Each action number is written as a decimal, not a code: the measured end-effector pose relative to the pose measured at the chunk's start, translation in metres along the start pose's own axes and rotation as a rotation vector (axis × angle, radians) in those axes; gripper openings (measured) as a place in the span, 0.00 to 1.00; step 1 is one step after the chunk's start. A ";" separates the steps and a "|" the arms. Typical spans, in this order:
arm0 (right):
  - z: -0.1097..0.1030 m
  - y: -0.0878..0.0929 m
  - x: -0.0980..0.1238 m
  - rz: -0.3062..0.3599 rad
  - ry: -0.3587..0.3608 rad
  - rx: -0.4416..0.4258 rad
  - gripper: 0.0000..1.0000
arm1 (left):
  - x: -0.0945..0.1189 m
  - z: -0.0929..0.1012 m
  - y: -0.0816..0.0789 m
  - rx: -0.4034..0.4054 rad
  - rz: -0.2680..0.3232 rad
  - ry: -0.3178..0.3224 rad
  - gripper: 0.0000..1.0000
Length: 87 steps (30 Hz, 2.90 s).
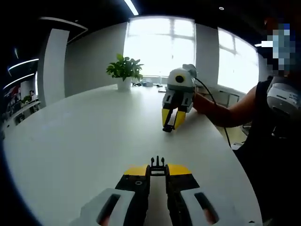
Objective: Snap the two parts of the plastic buckle together until the buckle closes and remains connected.
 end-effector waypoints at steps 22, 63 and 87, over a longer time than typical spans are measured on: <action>-0.004 0.003 -0.003 -0.011 -0.022 0.001 0.11 | -0.002 0.004 0.003 0.008 -0.014 0.029 0.11; -0.006 0.004 -0.013 -0.004 -0.059 -0.002 0.11 | -0.013 0.009 0.006 0.003 -0.049 0.067 0.11; -0.007 0.004 -0.014 0.005 -0.060 0.000 0.11 | -0.014 0.010 0.006 0.000 -0.044 0.076 0.11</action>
Point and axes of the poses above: the point that each gripper's makers call its tool centre point, and the gripper's own axes: x roughly backward along the fingers, z roughly to its right, y roughly out of its underside, the point moved 9 cm from there along x, roughly backward along the fingers, and after that the axes turned 6 degrees about z, right-handed, at the moved point
